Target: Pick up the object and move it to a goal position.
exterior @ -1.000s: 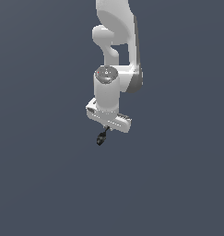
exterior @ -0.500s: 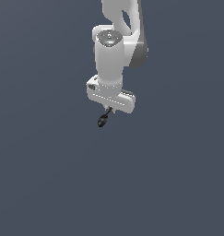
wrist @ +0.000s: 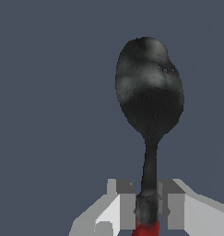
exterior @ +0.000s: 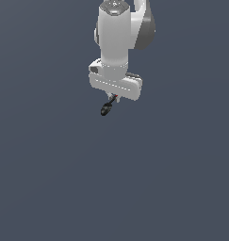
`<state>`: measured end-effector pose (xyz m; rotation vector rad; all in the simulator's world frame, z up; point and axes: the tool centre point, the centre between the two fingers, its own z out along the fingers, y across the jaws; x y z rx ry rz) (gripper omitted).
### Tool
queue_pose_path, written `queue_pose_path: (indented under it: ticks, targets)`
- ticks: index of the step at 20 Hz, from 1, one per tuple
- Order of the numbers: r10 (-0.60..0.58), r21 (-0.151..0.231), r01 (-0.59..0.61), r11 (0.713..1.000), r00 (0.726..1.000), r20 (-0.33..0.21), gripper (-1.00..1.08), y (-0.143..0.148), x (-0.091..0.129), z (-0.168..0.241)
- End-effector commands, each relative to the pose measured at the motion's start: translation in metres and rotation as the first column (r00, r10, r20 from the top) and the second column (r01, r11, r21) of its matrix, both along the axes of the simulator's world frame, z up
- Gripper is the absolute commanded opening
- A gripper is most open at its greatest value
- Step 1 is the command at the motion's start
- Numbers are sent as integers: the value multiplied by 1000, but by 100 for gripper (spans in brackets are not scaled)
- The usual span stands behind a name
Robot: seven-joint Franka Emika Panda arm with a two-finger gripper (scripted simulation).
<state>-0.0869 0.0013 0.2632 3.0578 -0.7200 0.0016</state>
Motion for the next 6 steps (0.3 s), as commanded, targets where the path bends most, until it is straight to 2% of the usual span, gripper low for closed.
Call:
queue_pose_path:
  ticks: [1,6]
  targets:
    - [0,0,0,1000,1000,-1,-100,1,-4,8]
    - [0,0,0,1000,1000,-1,-100,2,-6,15]
